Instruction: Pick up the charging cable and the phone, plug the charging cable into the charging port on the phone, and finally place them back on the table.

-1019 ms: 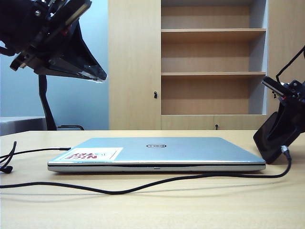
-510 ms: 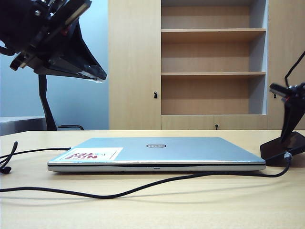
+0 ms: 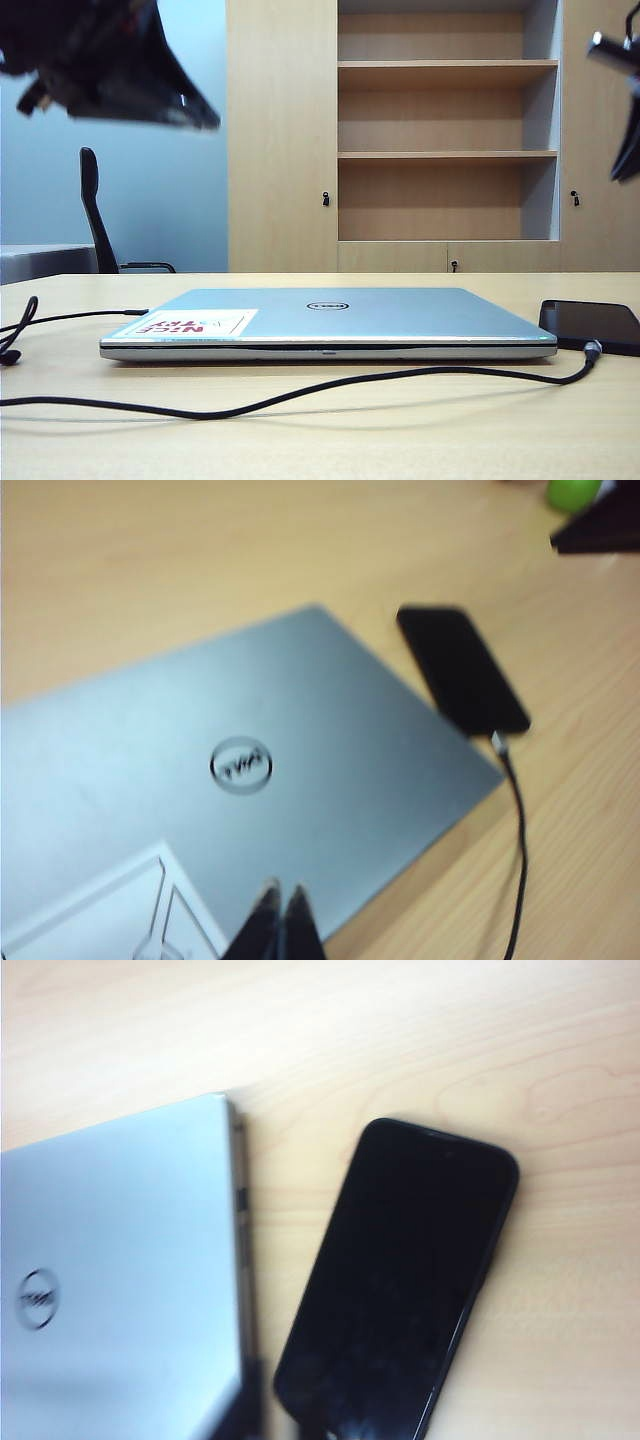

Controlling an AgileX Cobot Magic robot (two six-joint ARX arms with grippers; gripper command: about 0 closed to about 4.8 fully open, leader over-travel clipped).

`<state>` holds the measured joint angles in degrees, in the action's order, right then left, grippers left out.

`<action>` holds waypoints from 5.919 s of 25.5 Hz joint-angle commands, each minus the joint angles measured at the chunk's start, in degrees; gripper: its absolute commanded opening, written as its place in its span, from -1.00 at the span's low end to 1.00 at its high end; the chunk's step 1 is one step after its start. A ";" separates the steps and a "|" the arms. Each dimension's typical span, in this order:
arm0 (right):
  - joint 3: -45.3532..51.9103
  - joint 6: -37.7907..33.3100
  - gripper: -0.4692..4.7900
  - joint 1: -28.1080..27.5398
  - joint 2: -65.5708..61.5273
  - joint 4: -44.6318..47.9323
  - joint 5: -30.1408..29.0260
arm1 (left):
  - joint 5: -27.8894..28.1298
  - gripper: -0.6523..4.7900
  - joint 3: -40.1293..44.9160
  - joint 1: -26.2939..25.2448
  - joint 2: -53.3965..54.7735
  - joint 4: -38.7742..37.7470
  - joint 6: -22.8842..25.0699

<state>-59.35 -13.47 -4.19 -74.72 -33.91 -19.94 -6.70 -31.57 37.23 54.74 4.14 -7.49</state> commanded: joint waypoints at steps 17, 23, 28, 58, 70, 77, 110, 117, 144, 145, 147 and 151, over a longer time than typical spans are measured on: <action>27.43 1.95 -0.85 8.72 50.01 12.55 16.70 | -0.17 -0.78 9.99 0.07 -18.40 -3.72 0.26; 33.53 2.32 -0.84 8.59 59.58 13.16 16.48 | -0.17 -0.78 14.84 0.07 -18.84 2.49 2.58; 34.32 -4.94 -0.84 8.59 65.35 13.51 -1.90 | -0.17 -0.78 19.10 0.07 -18.86 8.94 4.07; 34.32 -4.87 -0.84 8.55 69.00 14.01 -5.55 | -0.17 -0.78 26.62 -27.32 -48.65 4.22 4.50; 34.32 -4.87 -0.84 8.55 68.98 14.03 -5.49 | -0.17 -0.78 31.39 -38.71 -54.40 1.44 8.50; 34.32 -4.87 -0.84 8.52 69.00 14.01 -5.51 | -0.17 -0.78 31.39 -38.71 -54.40 -1.11 9.01; 55.65 5.42 -0.84 6.99 74.86 36.98 28.96 | -0.17 -0.78 31.39 -38.71 -54.40 -1.09 8.98; 59.30 5.42 -0.84 3.04 74.86 41.46 22.05 | -0.17 -0.78 31.39 -38.71 -54.40 -1.07 9.01; 59.30 6.23 -0.84 2.64 74.86 41.38 24.11 | -0.17 -0.78 31.39 -38.71 -54.40 -1.07 9.01; 59.30 6.23 -0.84 2.64 74.86 41.38 24.11 | -0.17 -0.78 31.39 -38.71 -54.40 -1.07 9.01; 59.30 6.23 -0.84 2.64 74.86 41.38 24.09 | -0.17 -0.78 31.39 -38.71 -54.40 -1.07 9.01; 59.30 6.23 -0.84 2.64 74.86 41.38 24.11 | -0.17 -0.78 31.39 -38.71 -54.40 -1.07 8.98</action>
<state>-0.43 -7.44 -1.56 -0.01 6.52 4.29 -6.85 -0.21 -1.48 0.32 2.37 1.48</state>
